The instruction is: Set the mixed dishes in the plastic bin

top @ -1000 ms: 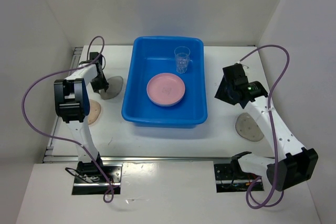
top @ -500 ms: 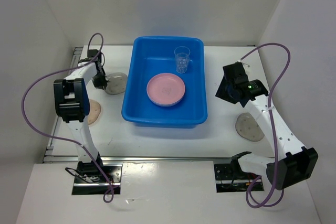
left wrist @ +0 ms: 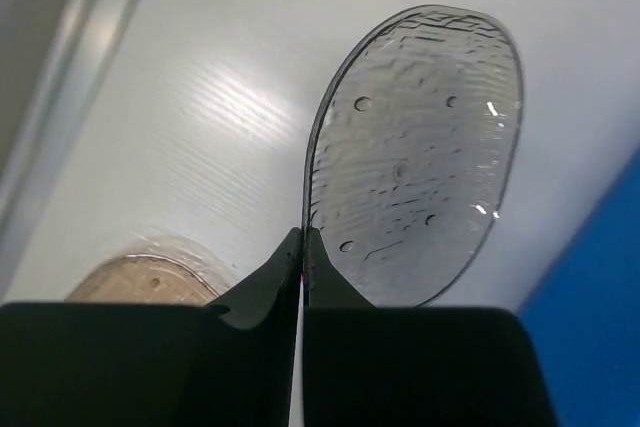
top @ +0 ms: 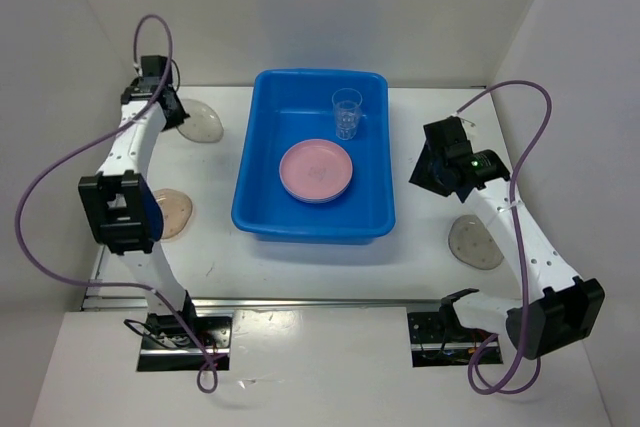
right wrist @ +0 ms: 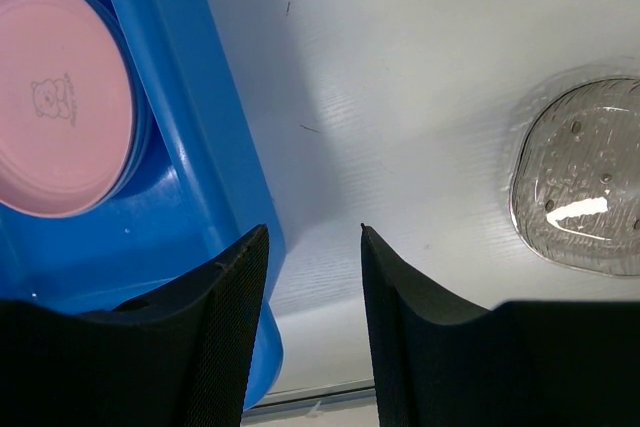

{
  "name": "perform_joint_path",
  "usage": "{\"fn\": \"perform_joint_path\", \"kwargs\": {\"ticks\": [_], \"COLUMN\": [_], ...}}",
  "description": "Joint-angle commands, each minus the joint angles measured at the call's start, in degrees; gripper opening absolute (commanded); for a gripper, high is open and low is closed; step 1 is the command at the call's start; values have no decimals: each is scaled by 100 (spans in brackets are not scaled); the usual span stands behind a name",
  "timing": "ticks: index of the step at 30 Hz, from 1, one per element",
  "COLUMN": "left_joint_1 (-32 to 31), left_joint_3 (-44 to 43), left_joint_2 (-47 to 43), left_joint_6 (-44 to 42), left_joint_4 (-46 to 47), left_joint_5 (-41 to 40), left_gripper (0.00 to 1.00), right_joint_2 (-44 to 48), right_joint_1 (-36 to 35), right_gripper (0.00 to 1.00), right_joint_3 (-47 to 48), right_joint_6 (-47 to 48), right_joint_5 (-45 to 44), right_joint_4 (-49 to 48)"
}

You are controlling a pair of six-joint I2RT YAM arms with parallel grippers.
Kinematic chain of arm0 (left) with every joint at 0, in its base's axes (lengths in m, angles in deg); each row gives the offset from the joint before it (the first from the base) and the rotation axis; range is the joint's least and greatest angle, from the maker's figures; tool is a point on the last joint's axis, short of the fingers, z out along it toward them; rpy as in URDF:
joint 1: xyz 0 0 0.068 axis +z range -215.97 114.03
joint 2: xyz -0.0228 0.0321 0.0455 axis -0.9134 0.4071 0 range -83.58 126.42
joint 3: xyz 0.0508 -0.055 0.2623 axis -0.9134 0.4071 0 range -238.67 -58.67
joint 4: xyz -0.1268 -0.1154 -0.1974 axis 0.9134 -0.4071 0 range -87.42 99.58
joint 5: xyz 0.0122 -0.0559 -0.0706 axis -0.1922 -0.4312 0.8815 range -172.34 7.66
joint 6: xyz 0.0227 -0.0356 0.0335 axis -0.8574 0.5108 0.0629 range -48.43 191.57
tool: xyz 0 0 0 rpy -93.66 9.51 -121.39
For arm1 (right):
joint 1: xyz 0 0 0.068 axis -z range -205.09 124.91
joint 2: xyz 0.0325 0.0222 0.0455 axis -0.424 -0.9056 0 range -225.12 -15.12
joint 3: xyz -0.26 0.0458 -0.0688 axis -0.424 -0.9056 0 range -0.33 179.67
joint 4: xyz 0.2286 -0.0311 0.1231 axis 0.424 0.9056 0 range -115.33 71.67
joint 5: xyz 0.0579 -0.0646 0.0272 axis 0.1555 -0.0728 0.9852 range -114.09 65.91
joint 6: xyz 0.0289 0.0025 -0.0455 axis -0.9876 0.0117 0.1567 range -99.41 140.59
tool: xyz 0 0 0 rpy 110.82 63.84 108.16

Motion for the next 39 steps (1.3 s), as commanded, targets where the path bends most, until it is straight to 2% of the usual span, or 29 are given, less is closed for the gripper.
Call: {"fn": "perform_joint_path", "kwargs": {"ticks": [1,4,7,12,13,20,25,31,36,39], "left_joint_1": [33,-186,-529,-1003,-1317,-2523,-2893,-2964,-2964,-2964], "left_joint_3": [-657,-1000,-1299,-923,-843,-8,335,423,151,151], "left_joint_2": [-920,-1342,-1667,-2045,-2046,-1897,-1195,-596,-140,46], "left_joint_6": [122,61,60,341,420,693,693,693,640,640], "left_joint_4": [-35,-96,-219,-79,-79,238,317,519,449,361], "left_joint_5": [-525,-578,-35,1782,1864,1866,1795,1523,1452,1452], "left_gripper": [0,0,0,0,0,0,0,0,0,8], "right_joint_2": [-9,-62,-114,-114,-114,-114,-62,-9,-9,-9], "right_joint_1": [-26,-26,-26,-26,-26,-26,-26,-26,-26,-26], "right_gripper": [48,48,48,48,48,48,48,48,48,48], "right_joint_3": [222,222,283,345,345,398,345,398,459,521], "right_joint_6": [90,152,266,319,371,424,424,372,319,319], "right_joint_5": [19,72,72,72,72,19,-33,-33,-33,-86], "right_joint_4": [-113,-113,-113,-166,-166,-166,-166,-166,-113,-61]}}
